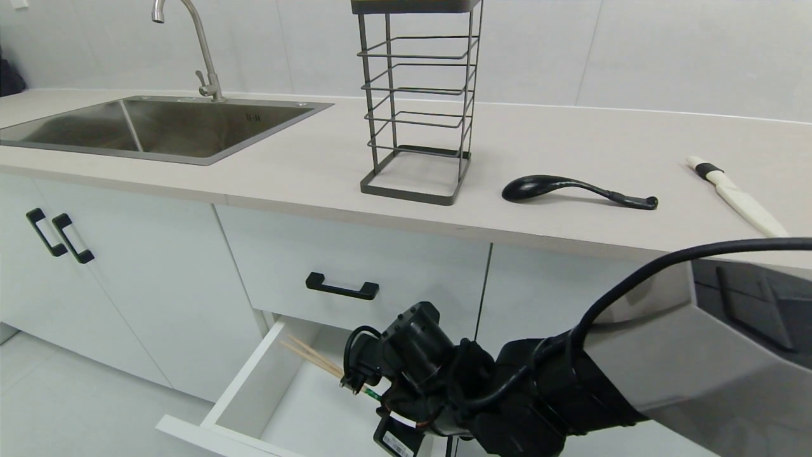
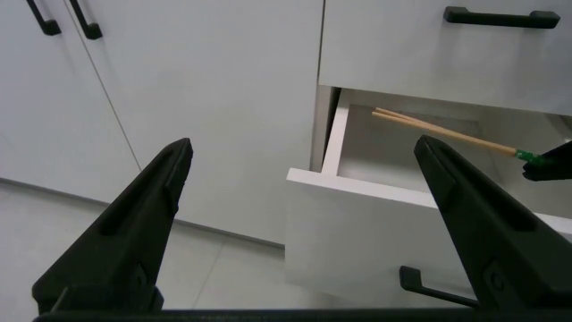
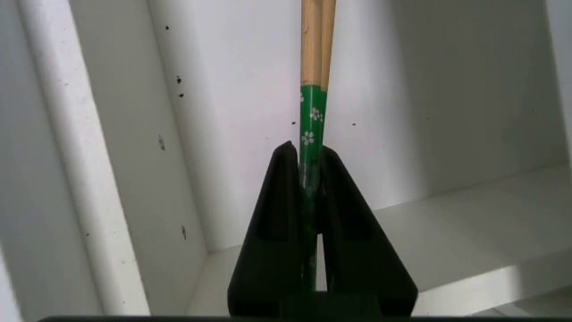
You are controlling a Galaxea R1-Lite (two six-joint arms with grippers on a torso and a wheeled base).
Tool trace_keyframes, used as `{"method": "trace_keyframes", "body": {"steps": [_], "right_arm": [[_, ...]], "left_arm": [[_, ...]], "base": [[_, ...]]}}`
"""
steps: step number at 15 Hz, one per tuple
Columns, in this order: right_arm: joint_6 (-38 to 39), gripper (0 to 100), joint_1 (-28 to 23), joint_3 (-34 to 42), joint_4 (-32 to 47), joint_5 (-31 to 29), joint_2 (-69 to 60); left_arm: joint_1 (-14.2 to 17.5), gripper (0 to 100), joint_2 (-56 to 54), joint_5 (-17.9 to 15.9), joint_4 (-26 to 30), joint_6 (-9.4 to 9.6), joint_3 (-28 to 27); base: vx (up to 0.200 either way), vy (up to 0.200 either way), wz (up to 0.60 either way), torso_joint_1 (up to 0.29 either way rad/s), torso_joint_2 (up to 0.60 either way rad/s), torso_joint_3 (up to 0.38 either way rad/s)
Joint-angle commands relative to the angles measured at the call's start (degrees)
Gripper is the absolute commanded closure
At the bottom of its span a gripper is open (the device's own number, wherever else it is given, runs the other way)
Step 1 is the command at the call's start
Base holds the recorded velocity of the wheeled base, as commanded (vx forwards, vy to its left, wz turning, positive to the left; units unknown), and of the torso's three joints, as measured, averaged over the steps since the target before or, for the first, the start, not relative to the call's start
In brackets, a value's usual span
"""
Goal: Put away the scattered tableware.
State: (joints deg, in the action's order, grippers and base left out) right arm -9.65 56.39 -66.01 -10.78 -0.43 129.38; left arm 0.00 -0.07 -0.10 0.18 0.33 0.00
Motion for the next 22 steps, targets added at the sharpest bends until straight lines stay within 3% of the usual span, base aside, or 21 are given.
{"method": "trace_keyframes", "body": {"steps": [1,22], "right_arm": [[-0.1,100,-0.1,-1.9,0.0,0.0,3.2],[-0.8,100,-0.8,-9.0,0.2,0.2,13.3]], "left_arm": [[0.0,0,0.1,0.0,0.0,0.02,0.0],[0.0,0,0.1,0.0,0.0,0.02,0.0]], "base": [[0.0,0.0,0.0,0.0,0.0,0.0],[0.0,0.0,0.0,0.0,0.0,0.0]]}}
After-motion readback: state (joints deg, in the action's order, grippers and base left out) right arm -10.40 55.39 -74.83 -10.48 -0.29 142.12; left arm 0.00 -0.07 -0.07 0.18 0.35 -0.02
